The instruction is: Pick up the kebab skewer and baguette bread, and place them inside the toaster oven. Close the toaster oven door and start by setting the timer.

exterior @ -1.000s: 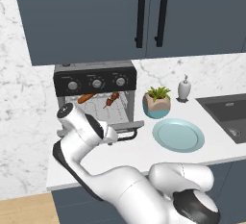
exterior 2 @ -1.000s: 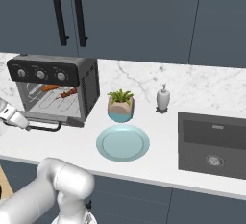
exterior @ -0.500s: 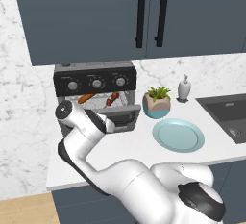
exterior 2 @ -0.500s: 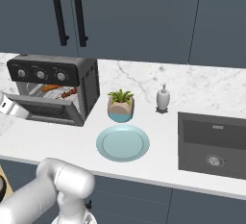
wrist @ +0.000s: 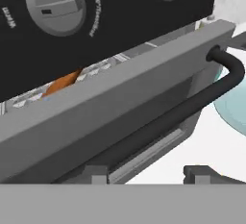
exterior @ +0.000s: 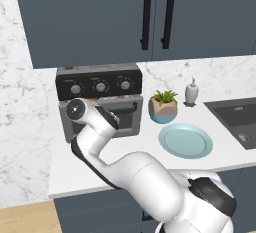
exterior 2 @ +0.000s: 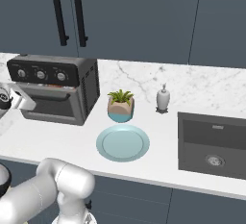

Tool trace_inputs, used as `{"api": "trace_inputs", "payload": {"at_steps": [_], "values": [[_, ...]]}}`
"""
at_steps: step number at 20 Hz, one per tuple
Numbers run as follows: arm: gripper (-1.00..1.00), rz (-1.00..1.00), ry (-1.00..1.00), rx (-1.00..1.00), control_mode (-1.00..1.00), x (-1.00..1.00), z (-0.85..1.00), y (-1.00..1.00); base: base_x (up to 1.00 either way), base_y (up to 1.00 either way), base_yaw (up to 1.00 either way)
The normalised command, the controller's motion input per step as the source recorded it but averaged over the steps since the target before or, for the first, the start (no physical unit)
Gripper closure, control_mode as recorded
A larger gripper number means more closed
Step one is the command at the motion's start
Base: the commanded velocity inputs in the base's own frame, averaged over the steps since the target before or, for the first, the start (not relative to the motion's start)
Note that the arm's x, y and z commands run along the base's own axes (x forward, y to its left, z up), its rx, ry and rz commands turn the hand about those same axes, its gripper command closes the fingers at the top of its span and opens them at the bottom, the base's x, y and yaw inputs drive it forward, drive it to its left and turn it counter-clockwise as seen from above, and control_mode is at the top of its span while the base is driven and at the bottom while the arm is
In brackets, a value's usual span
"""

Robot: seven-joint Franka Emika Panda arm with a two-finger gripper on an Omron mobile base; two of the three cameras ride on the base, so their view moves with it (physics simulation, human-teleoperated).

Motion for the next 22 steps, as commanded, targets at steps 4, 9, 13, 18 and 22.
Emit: {"api": "trace_inputs", "payload": {"at_steps": [4,9,13,18,22], "values": [[-1.0,0.0,-0.15,0.07,-1.0,0.26,0.0,-0.04,0.0,0.0,0.0],[-1.0,0.0,-0.13,0.06,-1.0,0.32,-0.01,-0.1,0.0,0.0,0.0],[-1.0,0.0,-0.12,0.07,-1.0,0.08,-0.04,-0.07,0.0,0.0,0.0],[-1.0,0.0,-0.13,0.08,-1.0,-0.1,0.0,-0.04,0.0,0.0,0.0],[-1.0,0.0,-0.14,0.09,-1.0,-0.46,0.22,0.0,0.0,0.0,0.0]]}}
